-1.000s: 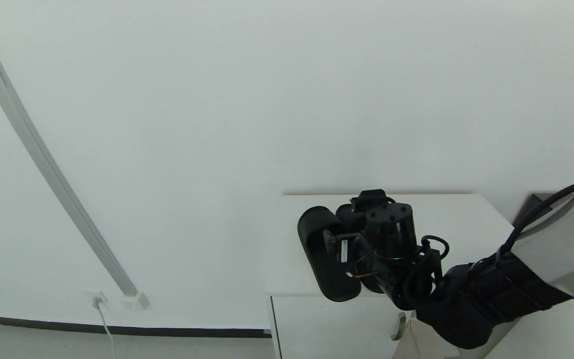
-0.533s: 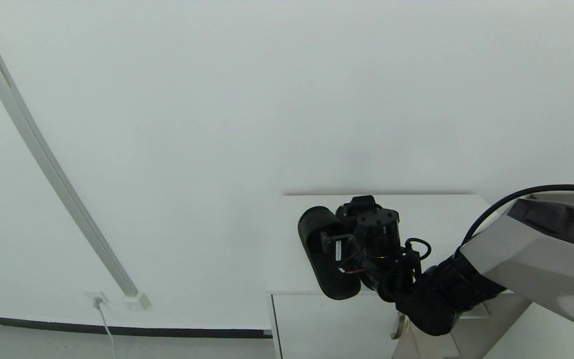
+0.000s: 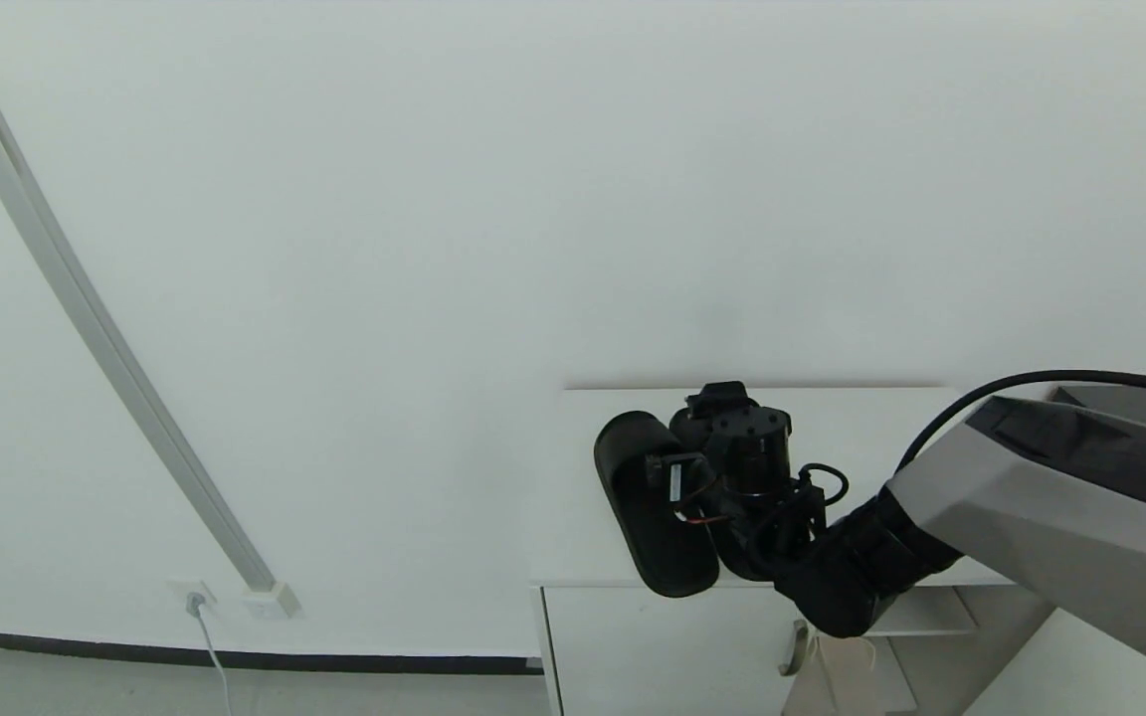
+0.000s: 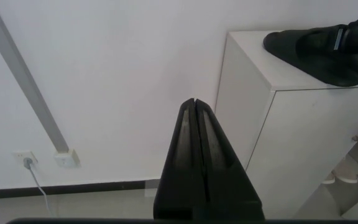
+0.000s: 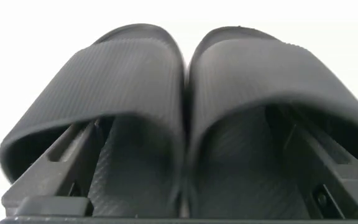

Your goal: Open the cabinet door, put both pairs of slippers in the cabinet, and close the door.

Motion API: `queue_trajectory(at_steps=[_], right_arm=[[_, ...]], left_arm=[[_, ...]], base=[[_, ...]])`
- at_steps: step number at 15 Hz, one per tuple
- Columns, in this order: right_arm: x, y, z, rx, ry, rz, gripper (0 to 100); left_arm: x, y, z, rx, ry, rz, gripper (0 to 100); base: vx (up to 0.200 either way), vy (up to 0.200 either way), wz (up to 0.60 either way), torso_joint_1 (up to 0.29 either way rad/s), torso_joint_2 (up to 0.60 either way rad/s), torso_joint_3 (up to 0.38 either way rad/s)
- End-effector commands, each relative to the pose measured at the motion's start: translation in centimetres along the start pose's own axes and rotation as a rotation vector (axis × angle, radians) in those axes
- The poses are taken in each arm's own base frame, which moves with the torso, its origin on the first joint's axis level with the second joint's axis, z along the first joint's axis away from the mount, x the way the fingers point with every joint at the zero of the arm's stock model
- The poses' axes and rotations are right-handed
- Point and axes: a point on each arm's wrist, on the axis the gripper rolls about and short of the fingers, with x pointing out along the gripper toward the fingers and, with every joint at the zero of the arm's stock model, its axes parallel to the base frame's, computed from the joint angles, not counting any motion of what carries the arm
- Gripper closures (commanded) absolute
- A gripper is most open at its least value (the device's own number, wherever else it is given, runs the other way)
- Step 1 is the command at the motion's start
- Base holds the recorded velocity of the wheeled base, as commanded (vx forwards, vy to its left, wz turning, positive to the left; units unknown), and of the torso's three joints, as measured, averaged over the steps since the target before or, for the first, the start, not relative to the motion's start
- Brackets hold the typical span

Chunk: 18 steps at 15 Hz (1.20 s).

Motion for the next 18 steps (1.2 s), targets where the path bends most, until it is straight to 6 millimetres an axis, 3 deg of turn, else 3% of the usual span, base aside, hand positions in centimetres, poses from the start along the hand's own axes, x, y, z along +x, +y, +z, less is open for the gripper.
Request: queue_trajectory(at_steps=[1,2,8,11,14,15,18], right_arm=[[0.6,0.3,-0.7,-0.014,0.007,0.0,0],[0.6,0.3,-0.7,-0.014,0.007,0.0,100],[-0.6,0.3,1.3,0.0,-0.029,0.004,100],[-7.2,1.2,4.4,0.0,-0.049,0.09,100],[-14.1,0.3,3.6,-0.05,0.03,0.222,100],[-15.8,0.1,3.1,-0.074,0.063,0.257,100],[-17.4,-0.7,2.9,-0.11,0.116,0.264,100]], left_arm=[[0.0,0.0,0.0,0.0,-0.001,0.0,100],[0.0,0.0,0.0,-0.002,0.001,0.0,100],[0.0,0.0,0.0,-0.003,0.001,0.0,100],[0.0,0.0,0.0,0.004,0.001,-0.004,100],[0.0,0.0,0.0,0.003,-0.001,-0.004,100],[0.0,0.0,0.0,0.003,0.001,-0.003,100],[0.0,0.0,0.0,0.0,-0.001,-0.001,100]], base=[[0.0,0.0,0.0,0.0,0.0,0.0],[0.0,0.0,0.0,0.0,0.0,0.0],[0.0,0.0,0.0,0.0,0.0,0.0],[0.0,0.0,0.0,0.0,0.0,0.0],[0.0,0.0,0.0,0.0,0.0,0.0],[0.0,0.0,0.0,0.0,0.0,0.0],[0.0,0.0,0.0,0.0,0.0,0.0]])
